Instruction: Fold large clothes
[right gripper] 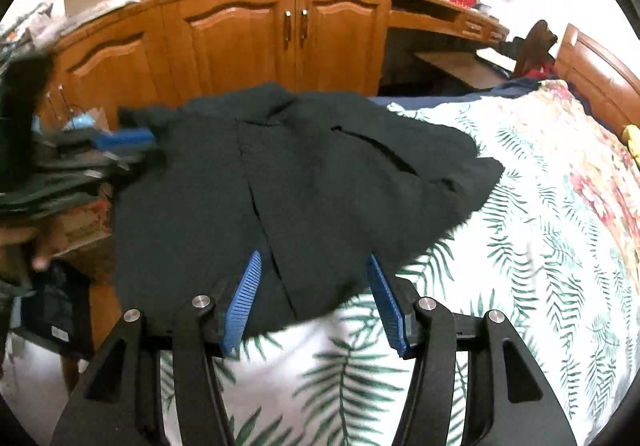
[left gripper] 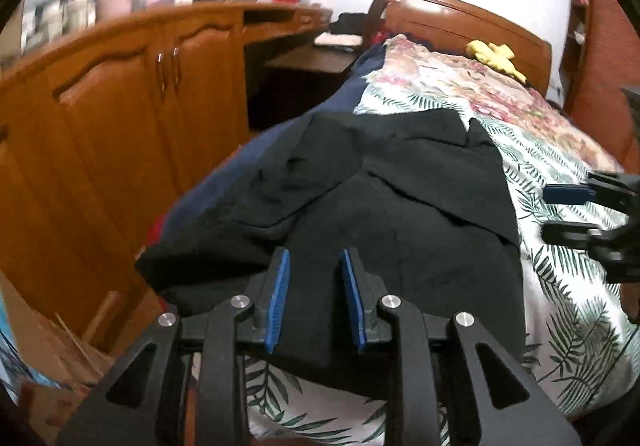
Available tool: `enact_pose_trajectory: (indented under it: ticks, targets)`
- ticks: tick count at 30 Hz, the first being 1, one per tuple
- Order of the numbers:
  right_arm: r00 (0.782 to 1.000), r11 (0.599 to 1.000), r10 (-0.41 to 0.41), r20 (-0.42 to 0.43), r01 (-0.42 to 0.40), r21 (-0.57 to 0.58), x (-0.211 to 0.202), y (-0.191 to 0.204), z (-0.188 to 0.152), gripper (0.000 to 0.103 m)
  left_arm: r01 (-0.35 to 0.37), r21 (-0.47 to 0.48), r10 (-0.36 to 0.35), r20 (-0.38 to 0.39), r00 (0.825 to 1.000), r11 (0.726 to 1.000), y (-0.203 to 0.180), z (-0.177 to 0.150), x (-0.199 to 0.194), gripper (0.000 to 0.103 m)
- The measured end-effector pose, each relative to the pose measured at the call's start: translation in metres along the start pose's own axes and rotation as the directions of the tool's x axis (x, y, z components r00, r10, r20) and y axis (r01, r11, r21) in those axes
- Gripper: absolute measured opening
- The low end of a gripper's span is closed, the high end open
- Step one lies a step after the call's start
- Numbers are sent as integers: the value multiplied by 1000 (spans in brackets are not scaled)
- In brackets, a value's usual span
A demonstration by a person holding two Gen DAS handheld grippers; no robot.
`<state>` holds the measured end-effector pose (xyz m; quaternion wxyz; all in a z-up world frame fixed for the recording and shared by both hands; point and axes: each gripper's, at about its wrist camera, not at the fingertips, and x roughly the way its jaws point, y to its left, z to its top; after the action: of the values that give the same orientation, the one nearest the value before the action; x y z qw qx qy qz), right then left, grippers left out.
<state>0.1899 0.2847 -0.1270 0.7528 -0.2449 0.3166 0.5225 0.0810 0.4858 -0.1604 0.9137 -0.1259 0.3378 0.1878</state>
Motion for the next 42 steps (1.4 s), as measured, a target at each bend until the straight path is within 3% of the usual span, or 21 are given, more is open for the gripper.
enact_pose_trajectory:
  ticks: [10, 24, 35, 42]
  targets:
    - [995, 999, -7, 99, 2, 45, -75, 4, -22, 56, -29, 20, 28, 55, 998, 999, -28, 0, -34, 34]
    - [978, 989, -81, 191, 56, 135, -175, -13, -67, 62, -25, 104, 4, 192, 981, 994, -110, 3, -119, 36]
    - [954, 972, -159, 256, 106, 209, -241, -34, -116, 77, 16, 162, -50, 208, 977, 987, -195, 3, -148, 36]
    - [941, 954, -215, 263, 145, 263, -268, -49, -153, 80, 81, 211, -115, 152, 982, 974, -250, 1, -139, 36]
